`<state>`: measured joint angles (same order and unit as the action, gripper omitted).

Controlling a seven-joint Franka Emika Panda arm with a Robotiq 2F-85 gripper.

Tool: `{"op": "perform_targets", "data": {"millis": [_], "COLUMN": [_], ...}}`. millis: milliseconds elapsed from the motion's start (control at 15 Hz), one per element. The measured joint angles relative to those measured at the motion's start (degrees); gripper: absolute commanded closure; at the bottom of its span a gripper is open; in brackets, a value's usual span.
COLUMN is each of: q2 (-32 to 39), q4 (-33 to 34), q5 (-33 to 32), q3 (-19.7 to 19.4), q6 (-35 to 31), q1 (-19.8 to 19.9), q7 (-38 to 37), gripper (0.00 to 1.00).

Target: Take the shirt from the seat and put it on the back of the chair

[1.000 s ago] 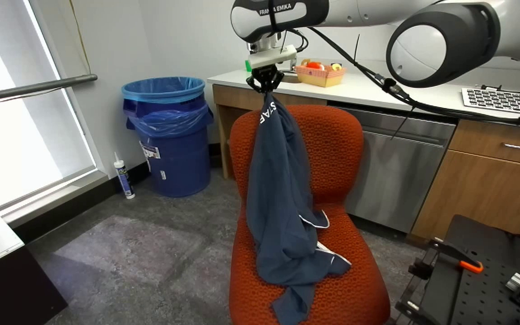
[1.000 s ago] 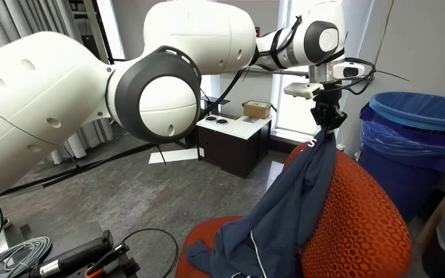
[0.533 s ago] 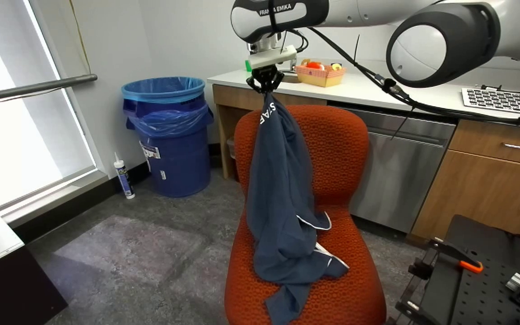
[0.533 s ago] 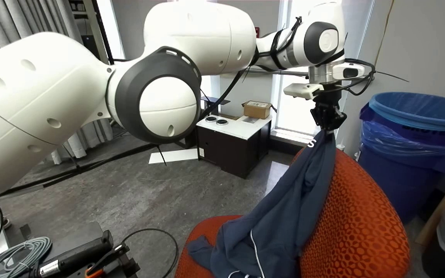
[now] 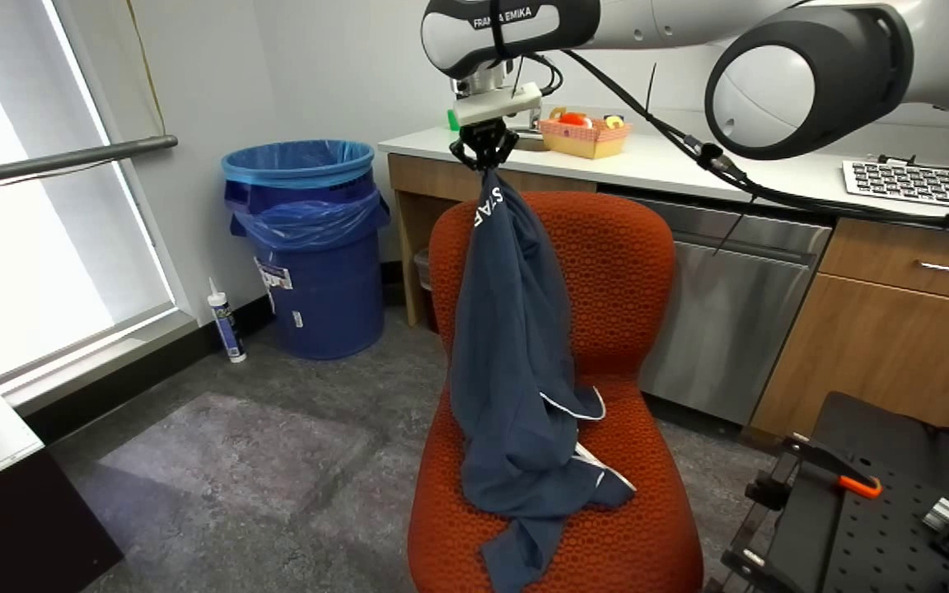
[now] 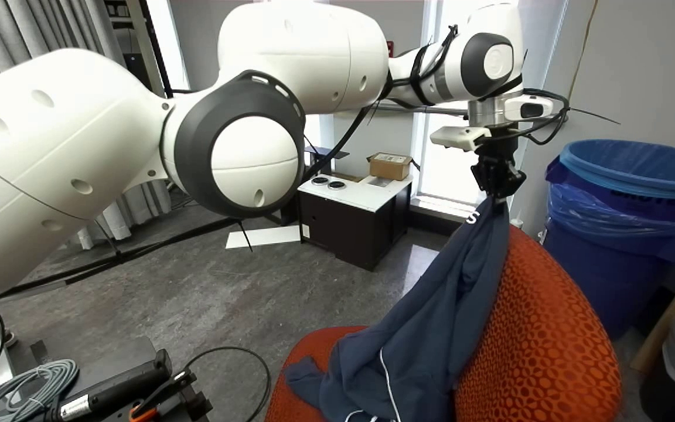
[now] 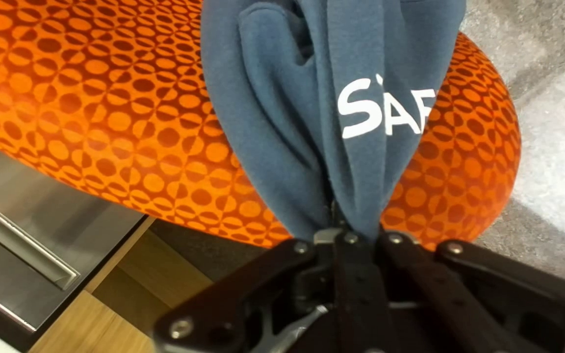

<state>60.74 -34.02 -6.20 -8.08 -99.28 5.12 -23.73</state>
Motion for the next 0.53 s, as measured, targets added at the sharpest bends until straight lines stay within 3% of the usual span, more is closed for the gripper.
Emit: {"op": "perform_targets", "data": {"millis": [400,467,533], "q2": [0.0,0.0,0.0], "q4": [0.0,0.0,0.0], "q5": [0.0,0.0,0.0], "q3": [0.0,0.0,0.0], "q6": [0.0,0.0,0.0], "q1": [0.0,0.0,0.0], "q7": [0.0,0.0,0.0], "gripper": [0.97,0.72,0.70]}}
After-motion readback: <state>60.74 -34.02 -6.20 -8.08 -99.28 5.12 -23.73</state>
